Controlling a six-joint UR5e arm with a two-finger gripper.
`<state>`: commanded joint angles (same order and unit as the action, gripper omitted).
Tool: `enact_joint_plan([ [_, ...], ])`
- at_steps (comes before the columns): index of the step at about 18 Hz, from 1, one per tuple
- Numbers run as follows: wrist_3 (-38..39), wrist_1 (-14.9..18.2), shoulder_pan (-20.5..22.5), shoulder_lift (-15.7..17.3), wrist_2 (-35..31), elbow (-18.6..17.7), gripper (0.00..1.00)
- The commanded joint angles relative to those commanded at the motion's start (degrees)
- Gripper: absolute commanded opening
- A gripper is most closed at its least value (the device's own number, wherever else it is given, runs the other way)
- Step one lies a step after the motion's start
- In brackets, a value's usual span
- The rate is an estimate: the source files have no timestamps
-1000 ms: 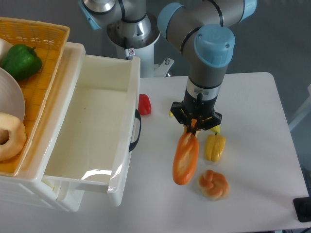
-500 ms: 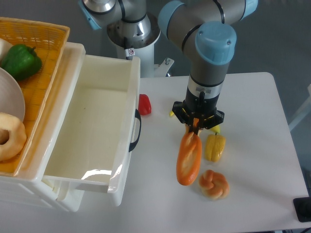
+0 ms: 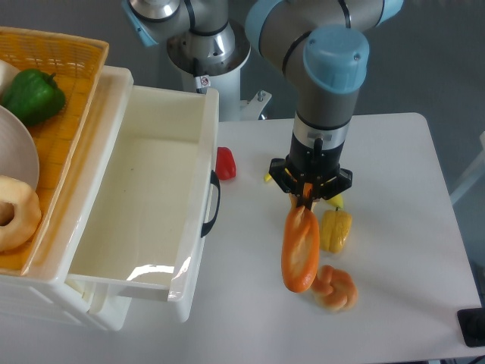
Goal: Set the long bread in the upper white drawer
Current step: 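Lift the held loaf and carry it toward the open white drawer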
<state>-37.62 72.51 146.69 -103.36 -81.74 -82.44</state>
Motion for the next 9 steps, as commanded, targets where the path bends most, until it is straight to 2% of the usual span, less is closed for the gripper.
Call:
enact_joint_plan([
  [4, 1.23, 3.95, -0.53, 2.11, 0.62, 0.00, 0.00],
  [9, 1.24, 8.43, -0.35, 6.24, 0.80, -0.18, 0.00],
])
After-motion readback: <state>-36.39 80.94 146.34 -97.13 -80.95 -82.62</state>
